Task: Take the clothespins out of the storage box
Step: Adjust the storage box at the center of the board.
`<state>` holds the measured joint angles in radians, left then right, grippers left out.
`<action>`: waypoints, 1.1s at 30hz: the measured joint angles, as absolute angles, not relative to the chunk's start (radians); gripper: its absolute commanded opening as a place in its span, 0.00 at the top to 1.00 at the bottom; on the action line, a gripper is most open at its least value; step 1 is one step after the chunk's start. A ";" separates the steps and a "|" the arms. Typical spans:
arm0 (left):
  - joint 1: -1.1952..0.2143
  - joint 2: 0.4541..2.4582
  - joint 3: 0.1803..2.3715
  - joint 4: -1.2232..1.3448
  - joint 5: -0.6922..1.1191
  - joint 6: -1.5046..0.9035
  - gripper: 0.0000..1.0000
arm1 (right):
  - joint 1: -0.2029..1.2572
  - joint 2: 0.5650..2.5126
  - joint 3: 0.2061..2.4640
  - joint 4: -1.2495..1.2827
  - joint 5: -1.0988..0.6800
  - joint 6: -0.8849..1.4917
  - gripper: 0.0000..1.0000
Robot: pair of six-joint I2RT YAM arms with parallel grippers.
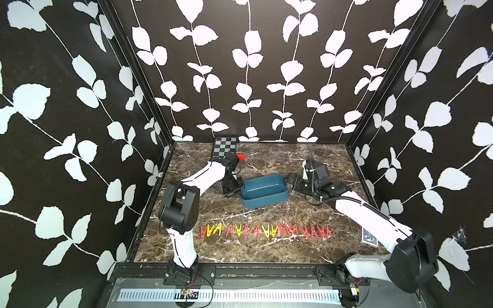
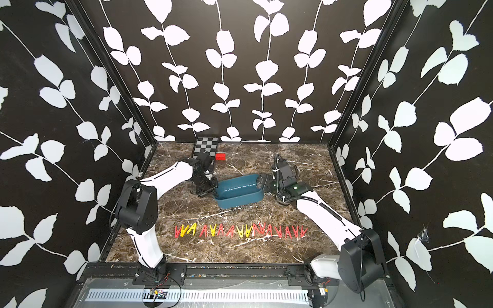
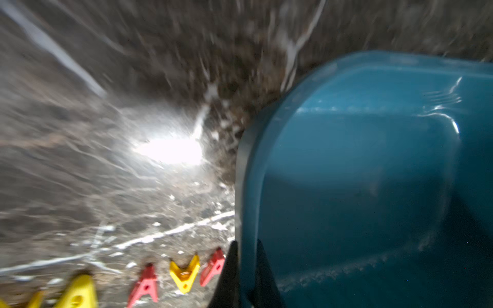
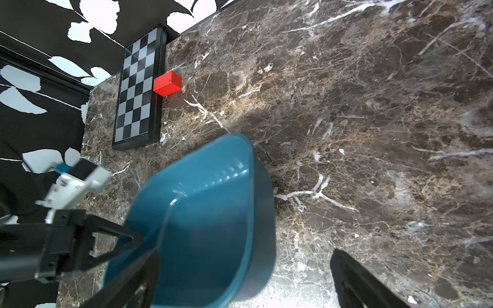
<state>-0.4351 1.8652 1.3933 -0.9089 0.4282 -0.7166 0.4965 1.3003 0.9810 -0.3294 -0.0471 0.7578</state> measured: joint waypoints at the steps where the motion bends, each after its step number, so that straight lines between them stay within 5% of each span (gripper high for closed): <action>1: -0.435 1.865 1.381 -0.907 0.448 -0.729 1.00 | 0.496 1.296 0.981 -0.329 -0.044 0.759 0.01; 9: -0.437 1.865 1.372 -0.885 0.463 -0.739 1.00 | 0.497 1.277 0.981 -0.330 -0.036 0.760 0.01; 27: -0.543 1.825 1.310 -0.725 0.131 -0.533 1.00 | 0.497 1.277 0.977 -0.331 -0.028 0.757 0.01; 33: -0.556 1.800 1.261 -0.665 0.092 -0.498 0.77 | 0.497 1.274 0.968 -0.336 -0.004 0.749 0.01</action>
